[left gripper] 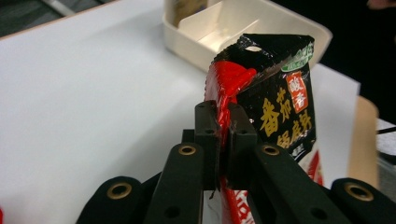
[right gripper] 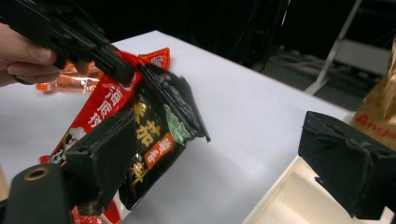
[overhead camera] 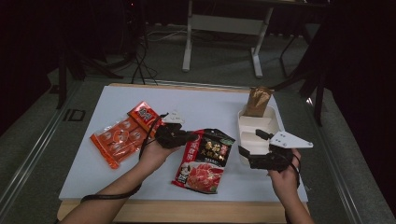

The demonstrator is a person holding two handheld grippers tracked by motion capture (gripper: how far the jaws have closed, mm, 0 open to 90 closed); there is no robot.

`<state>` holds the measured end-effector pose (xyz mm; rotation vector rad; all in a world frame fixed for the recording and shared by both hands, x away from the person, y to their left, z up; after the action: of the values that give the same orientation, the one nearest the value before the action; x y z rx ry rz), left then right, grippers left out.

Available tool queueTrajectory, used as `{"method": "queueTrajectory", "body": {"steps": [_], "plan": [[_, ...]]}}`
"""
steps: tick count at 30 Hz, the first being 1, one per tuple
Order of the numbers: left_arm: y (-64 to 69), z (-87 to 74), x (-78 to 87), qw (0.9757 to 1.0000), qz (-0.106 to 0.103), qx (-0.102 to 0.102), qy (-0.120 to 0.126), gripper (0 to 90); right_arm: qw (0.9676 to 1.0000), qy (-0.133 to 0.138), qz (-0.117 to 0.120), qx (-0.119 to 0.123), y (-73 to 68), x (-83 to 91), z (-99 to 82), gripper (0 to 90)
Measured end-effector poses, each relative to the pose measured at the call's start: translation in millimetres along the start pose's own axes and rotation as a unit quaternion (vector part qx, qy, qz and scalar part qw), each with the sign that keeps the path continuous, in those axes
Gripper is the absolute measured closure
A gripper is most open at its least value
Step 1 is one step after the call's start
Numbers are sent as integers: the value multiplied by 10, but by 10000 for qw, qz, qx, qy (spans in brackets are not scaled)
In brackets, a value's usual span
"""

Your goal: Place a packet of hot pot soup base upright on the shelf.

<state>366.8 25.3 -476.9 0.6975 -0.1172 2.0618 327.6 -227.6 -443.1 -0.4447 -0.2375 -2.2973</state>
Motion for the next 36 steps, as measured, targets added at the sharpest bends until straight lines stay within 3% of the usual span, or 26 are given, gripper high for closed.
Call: {"method": "queueTrajectory", "body": {"steps": [4,7,11,15,18,20,24,29,36], "plan": [[123,59,84,9998,-76,-149,140,863,9996,8,159,-219,-11,6,-13,108],[198,99,147,9992,-135,-277,248,863,9998,50,128,-171,-28,15,8,104],[240,161,228,9984,-48,-403,390,862,9996,184,127,-153,-56,58,73,104],[192,227,298,9976,-49,-351,592,862,9994,230,195,-169,-78,71,107,104],[155,274,342,9967,-104,-300,753,862,9990,154,393,-157,-128,27,121,103],[144,286,350,9964,-108,-268,791,861,9992,108,369,-146,-133,4,120,104],[112,370,388,9930,-238,-170,1144,860,9986,-3,483,-203,-179,-92,141,104],[97,426,395,9885,-302,-98,1475,860,9991,-27,383,-174,-172,-129,197,192],[138,484,347,9865,-411,-21,1584,860,9964,46,751,-385,-175,-163,326,432]]}}
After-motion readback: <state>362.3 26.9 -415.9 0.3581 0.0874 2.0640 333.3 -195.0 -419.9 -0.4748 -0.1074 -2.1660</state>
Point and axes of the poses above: each handheld gripper's, and its own axes: x roughly backward along the jaws, z roughly out of its top, y roughly to its right, the point moved 6 cm from there along -x, roughly forward along the jaws, and after that the axes turned 1 degree about z, right-handed, at the moved point
